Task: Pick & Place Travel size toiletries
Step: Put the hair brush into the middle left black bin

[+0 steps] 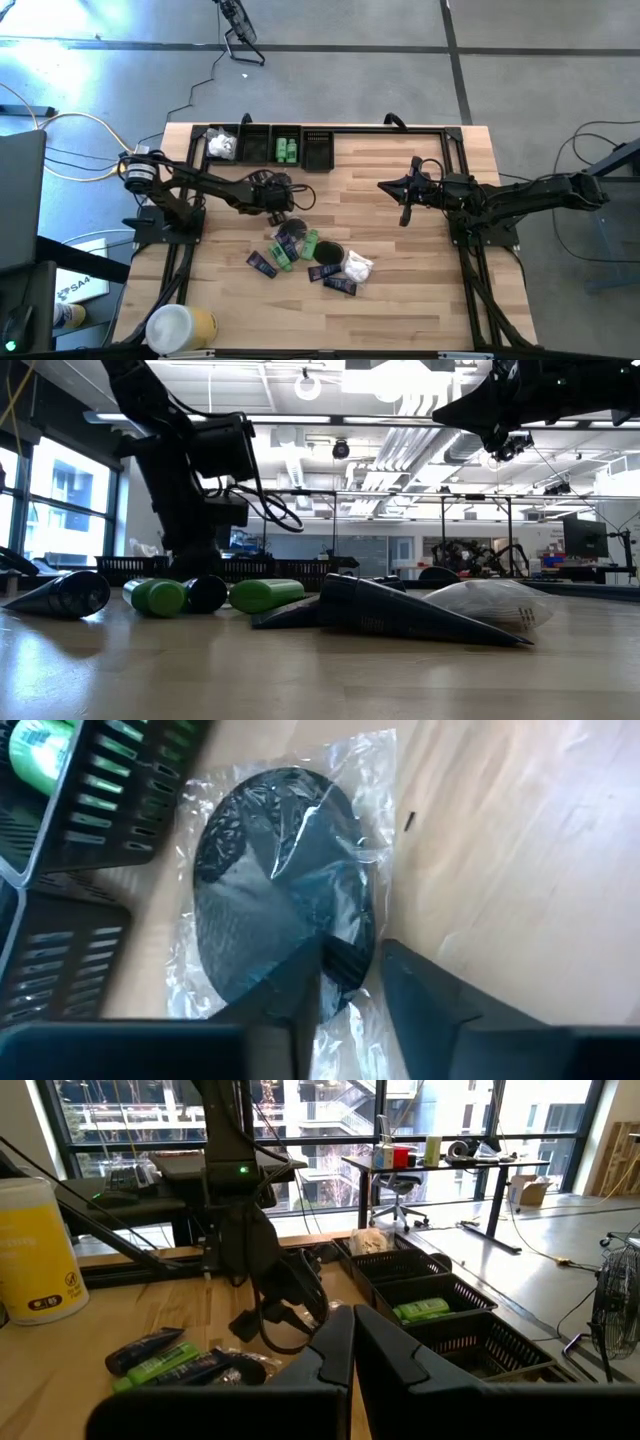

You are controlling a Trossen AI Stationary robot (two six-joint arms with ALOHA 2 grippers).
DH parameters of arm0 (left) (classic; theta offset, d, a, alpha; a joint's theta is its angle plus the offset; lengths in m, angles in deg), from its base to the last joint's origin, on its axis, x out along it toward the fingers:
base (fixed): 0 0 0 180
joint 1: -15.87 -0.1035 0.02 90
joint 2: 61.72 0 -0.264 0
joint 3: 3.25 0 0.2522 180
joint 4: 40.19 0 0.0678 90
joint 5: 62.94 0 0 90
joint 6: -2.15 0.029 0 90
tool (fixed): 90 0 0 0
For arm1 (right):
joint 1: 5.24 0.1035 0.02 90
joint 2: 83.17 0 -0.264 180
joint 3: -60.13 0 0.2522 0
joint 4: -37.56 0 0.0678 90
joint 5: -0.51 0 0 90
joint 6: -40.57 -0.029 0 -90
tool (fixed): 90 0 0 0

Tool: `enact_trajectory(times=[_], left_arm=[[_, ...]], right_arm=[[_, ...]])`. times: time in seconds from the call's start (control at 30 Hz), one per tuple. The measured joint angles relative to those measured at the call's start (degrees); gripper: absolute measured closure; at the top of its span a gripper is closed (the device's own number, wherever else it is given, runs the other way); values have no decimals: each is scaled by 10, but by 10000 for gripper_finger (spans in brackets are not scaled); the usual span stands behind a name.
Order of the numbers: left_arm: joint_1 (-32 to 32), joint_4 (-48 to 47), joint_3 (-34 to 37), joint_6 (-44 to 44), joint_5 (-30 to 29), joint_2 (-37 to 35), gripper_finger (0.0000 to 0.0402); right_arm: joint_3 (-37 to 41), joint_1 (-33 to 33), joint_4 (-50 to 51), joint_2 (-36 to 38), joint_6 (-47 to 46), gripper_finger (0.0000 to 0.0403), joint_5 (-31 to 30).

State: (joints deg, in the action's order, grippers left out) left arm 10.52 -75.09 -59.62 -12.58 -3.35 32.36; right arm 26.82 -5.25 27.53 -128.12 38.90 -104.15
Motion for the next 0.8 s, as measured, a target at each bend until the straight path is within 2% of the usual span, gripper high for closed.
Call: enact_trajectory(times=[0.27,0.43,0.63,0.8], left_arm=[[1,0,0,-4,5,-1,394],[5,-12,-9,-6,37,-16,398],[10,-64,-53,-6,95,-40,401],[9,-78,-83,-6,121,-51,401]], right_arm=[[0,0,0,0,0,398,0],[0,0,0,0,0,398,0],[0,0,1,0,0,398,0],[0,0,3,0,0,398,0]])
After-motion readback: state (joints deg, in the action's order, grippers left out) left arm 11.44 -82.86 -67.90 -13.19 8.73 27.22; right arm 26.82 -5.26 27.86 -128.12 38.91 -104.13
